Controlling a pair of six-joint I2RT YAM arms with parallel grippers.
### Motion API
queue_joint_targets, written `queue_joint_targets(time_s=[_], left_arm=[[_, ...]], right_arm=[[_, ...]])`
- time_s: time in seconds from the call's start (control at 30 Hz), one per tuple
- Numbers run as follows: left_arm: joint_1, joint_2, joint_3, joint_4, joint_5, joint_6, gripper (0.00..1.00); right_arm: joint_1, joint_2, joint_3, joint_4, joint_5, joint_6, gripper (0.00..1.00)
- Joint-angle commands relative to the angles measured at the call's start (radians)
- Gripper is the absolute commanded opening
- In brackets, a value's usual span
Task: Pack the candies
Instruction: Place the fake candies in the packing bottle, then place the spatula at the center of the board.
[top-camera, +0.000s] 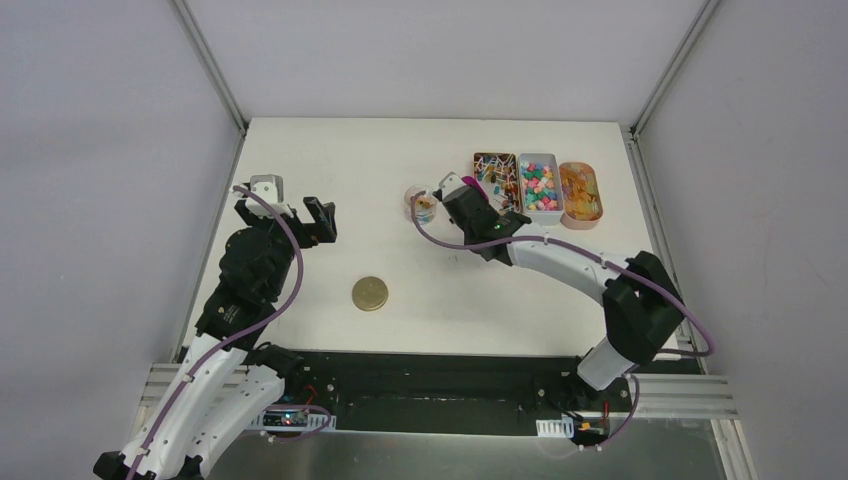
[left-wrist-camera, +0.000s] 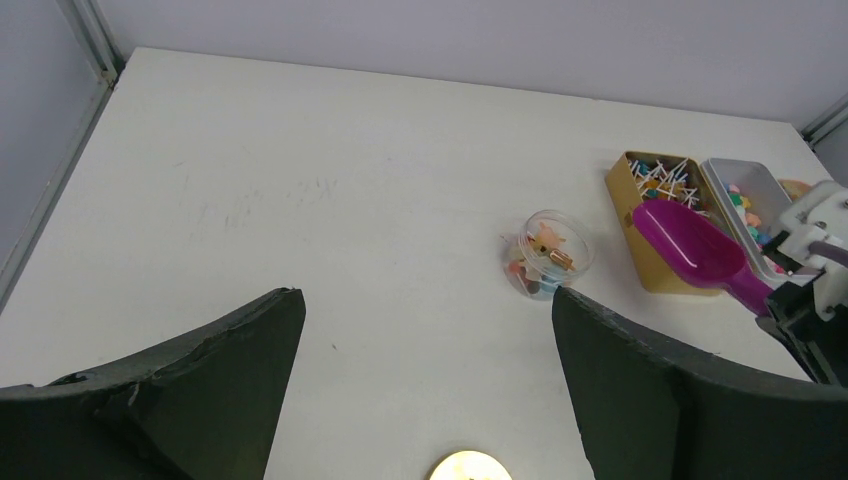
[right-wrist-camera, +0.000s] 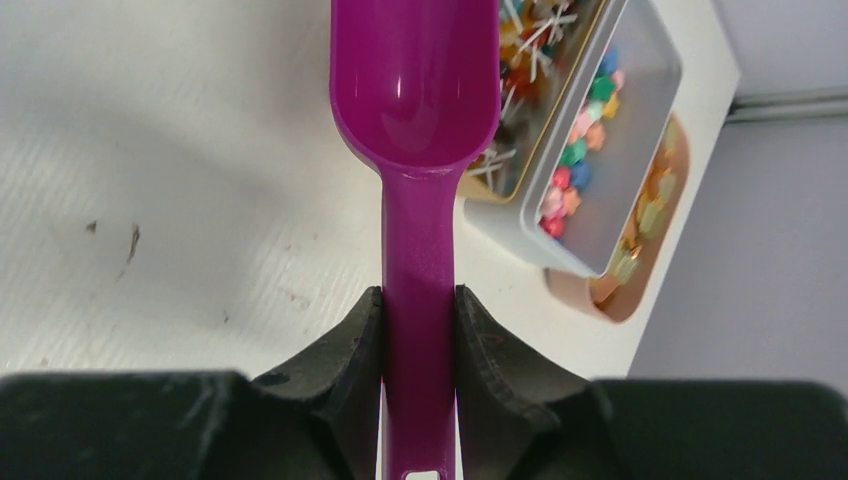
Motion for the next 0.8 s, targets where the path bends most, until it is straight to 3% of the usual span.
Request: queue_joint_targets(time_s=[0.0, 0.17, 0.43, 0.6, 0.77], left_arm=[[0.006, -0.004, -0.004, 0.023, -0.006, 0.006, 0.99], [0.006, 0.002, -0.002, 0.023, -0.001, 0.006, 0.99], [0.006, 0.014, -0.004, 0.023, 0.008, 0.003, 0.99], [0.006, 0.018, -0.008, 0.024, 0.009, 0.003, 0.99], [0.006, 0.030, -0.004, 0.024, 0.015, 0.001, 0.99]], right_arm=[[0.034, -0.141, -0.117, 0.004, -0.051, 0.166, 0.00], [0.064, -0.268, -0.233, 0.007, -0.086, 0.332, 0.00], [0.113, -0.295, -0.266, -0.224, 0.066, 0.849, 0.00], [0.114, -0.374, -0.345, -0.298, 0.105, 1.032, 0.00], [0.120, -0.429, -0.424, -0.312, 0.121, 1.110, 0.02]])
